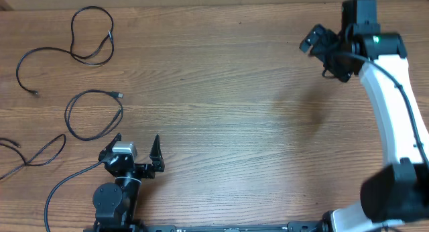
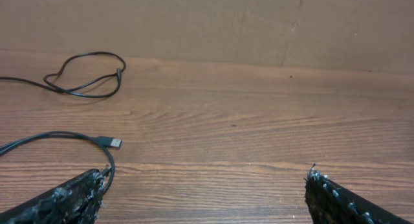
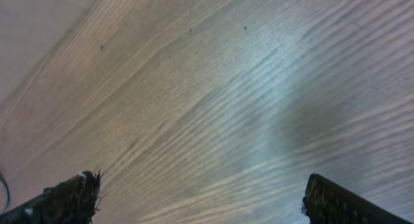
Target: Untangle cables
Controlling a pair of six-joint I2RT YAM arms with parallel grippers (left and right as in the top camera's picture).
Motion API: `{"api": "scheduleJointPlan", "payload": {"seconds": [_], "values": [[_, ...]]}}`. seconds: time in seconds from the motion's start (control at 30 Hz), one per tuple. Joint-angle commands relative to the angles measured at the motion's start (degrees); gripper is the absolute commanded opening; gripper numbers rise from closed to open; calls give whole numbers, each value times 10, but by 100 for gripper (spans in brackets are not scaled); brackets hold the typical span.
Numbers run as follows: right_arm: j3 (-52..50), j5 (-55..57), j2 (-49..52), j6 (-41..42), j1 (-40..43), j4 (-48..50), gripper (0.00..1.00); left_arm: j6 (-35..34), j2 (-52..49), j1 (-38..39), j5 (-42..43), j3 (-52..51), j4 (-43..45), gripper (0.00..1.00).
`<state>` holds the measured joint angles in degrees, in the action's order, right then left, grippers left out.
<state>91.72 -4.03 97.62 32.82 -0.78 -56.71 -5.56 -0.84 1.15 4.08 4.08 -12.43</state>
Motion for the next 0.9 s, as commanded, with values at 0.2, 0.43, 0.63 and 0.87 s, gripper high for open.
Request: {"api": "scheduleJointPlan", "payload": {"seconds": [0.2, 0.43, 0.63, 0.87], "values": [[-237, 5, -242, 1, 2, 92, 100, 9, 6, 3, 2, -4, 3, 100], [-377, 5, -451, 1, 1, 160, 100, 9, 6, 3, 2, -4, 3, 99], [-469, 5, -622, 1, 1, 194, 100, 9, 6, 3, 2, -4, 3, 100], [-568, 5, -792, 1, 1, 195, 100, 9, 6, 3, 2, -4, 3, 100]]}}
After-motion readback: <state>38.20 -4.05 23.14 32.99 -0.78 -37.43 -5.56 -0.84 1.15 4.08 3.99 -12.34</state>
